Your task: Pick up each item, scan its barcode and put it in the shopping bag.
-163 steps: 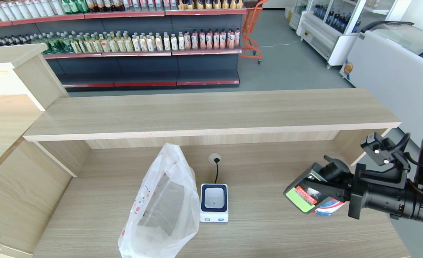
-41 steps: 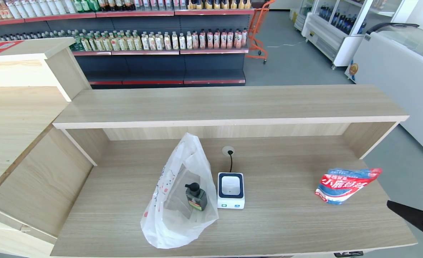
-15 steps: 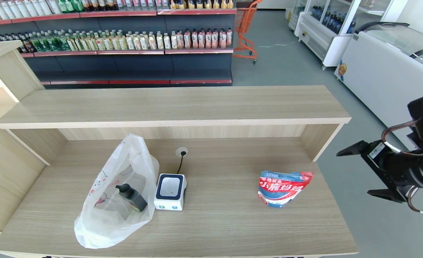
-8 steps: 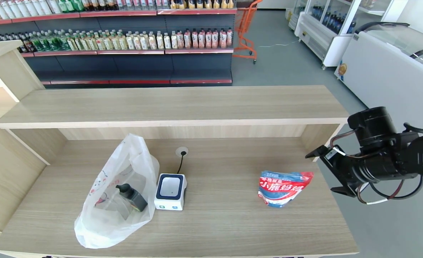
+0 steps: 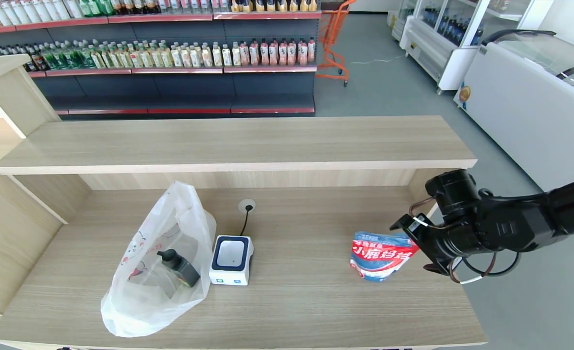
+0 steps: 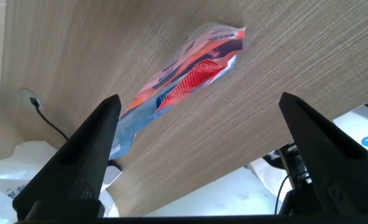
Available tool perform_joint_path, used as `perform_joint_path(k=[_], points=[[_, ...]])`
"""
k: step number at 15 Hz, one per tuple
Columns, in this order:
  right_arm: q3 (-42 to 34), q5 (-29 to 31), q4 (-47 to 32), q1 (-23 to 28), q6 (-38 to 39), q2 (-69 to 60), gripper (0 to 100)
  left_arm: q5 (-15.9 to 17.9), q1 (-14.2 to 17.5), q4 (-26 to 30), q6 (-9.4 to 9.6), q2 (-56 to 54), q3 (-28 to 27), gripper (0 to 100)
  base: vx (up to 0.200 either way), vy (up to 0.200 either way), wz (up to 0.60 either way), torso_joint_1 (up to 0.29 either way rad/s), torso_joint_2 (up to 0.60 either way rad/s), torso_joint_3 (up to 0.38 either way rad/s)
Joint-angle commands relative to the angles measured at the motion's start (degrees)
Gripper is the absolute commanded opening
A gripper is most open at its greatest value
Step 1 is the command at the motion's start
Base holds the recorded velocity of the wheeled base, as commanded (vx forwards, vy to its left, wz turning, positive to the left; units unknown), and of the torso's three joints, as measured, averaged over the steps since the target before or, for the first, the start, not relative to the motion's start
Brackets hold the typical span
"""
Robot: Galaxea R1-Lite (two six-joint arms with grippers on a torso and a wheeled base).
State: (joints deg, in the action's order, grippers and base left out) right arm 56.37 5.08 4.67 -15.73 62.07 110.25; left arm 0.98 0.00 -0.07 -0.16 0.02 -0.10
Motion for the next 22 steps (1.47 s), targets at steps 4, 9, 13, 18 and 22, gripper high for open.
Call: perform_joint_path(k=[4,9,13,18,22], points=[[2.96,0.37,1.04,-0.97,-0.2,5.59,100,-0.01,0.0,-0.01,-0.02,-0.02,0.01,100,0.0,0.0,0.0,0.0,0.0,0.0],[3.31,2.39,4.56,-1.24,-5.39,9.54,0,-0.01,0.0,-0.01,-0.02,-0.02,0.01,100,0.0,0.0,0.0,0.0,0.0,0.0],[2.87,2.83,5.35,-1.5,-11.98,12.09,0,-0.01,0.0,-0.01,-0.02,-0.02,0.01,100,0.0,0.0,0.0,0.0,0.0,0.0],[3.22,5.46,7.02,-3.43,-17.78,16.05,0,-0.01,0.0,-0.01,-0.02,-0.02,0.01,100,0.0,0.0,0.0,0.0,0.0,0.0],[3.4,3.79,11.5,-4.23,-20.77,10.42,0,-0.01,0.0,-0.01,-0.02,-0.02,0.01,100,0.0,0.0,0.0,0.0,0.0,0.0]])
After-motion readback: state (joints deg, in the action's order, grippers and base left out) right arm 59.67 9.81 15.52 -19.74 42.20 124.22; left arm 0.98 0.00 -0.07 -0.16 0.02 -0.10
